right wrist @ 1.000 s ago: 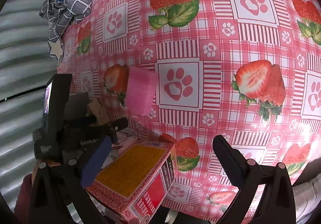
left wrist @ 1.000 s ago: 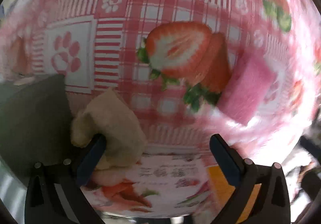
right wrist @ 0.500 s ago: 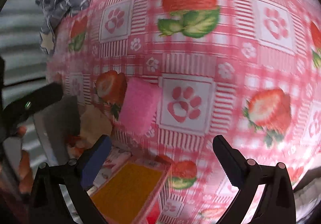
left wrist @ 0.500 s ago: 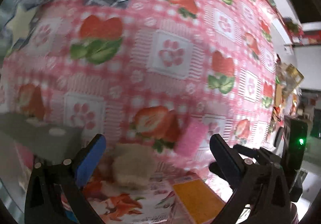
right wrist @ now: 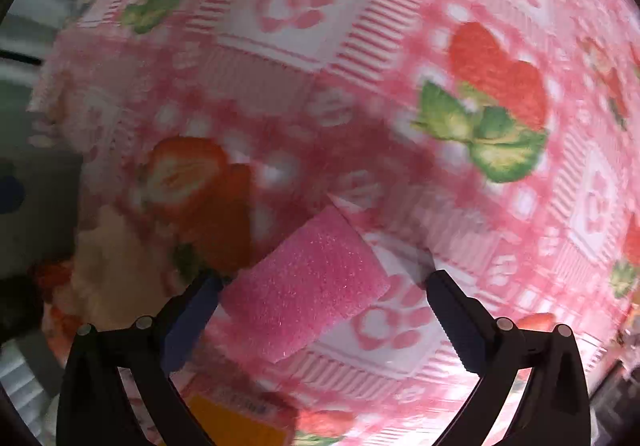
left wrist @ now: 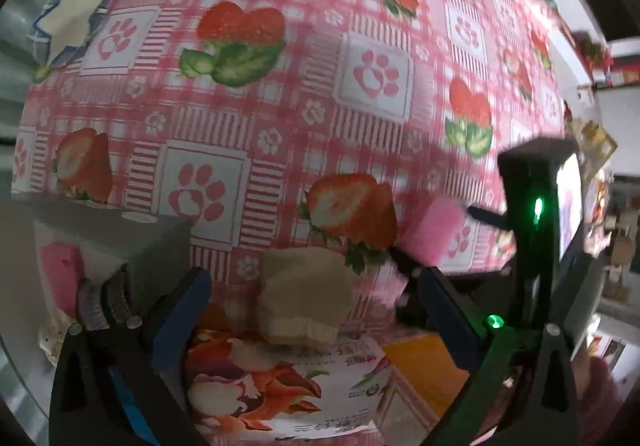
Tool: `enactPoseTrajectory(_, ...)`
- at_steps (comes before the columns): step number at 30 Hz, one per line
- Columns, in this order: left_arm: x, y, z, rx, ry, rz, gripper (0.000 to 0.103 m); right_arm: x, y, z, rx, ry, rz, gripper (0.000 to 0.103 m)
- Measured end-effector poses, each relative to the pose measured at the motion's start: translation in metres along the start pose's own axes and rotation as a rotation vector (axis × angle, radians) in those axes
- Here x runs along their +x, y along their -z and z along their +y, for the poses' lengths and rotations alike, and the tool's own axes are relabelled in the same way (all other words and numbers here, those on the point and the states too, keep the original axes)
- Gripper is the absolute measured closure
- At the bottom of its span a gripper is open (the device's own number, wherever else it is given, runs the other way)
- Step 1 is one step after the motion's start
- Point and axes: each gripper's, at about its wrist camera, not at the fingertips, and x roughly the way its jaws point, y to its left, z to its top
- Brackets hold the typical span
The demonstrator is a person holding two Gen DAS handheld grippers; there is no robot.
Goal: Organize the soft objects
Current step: 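Grasp the beige knit cloth with the left tool while the right grasps the pink sponge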
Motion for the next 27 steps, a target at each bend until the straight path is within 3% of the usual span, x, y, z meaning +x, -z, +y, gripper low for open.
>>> enactPoseTrajectory(1, 0.005, 0.001, -0.004, 0.021, -0.019, 0.014, 0.0, 0.001, 0.001, -0.007, 0.028, 0.045, 0.006, 0.0)
enactPoseTrajectory(7, 0.03, 0.003, -0.031, 0.154, -0.144, 0.052, 0.0, -0.004, 0.026, -0.074, 0.234, 0.102, 0.009, 0.0)
enactPoseTrajectory(12, 0.035, -0.002, -0.049, 0.178, -0.138, 0.06, 0.0, -0.014, 0.05, -0.117, 0.414, -0.071, -0.014, 0.0)
enactPoseTrajectory(15, 0.04, -0.002, -0.066, 0.252, -0.224, 0.042, 0.0, -0.021, 0.05, -0.121, 0.457, -0.117, -0.05, 0.0)
enactPoseTrajectory(17, 0.049, -0.003, -0.063, 0.235, -0.221, 0.079, 0.0, -0.029, 0.044, -0.128, 0.422, -0.116, -0.067, 0.0)
enactPoseTrajectory(22, 0.069, -0.004, -0.054, 0.187, -0.221, 0.132, 0.0, -0.03, 0.015, -0.095, 0.172, 0.007, -0.085, 0.0)
enactPoseTrajectory(27, 0.087, -0.003, -0.051, 0.163, -0.213, 0.176, 0.0, -0.015, -0.001, -0.087, 0.12, 0.027, -0.053, 0.0)
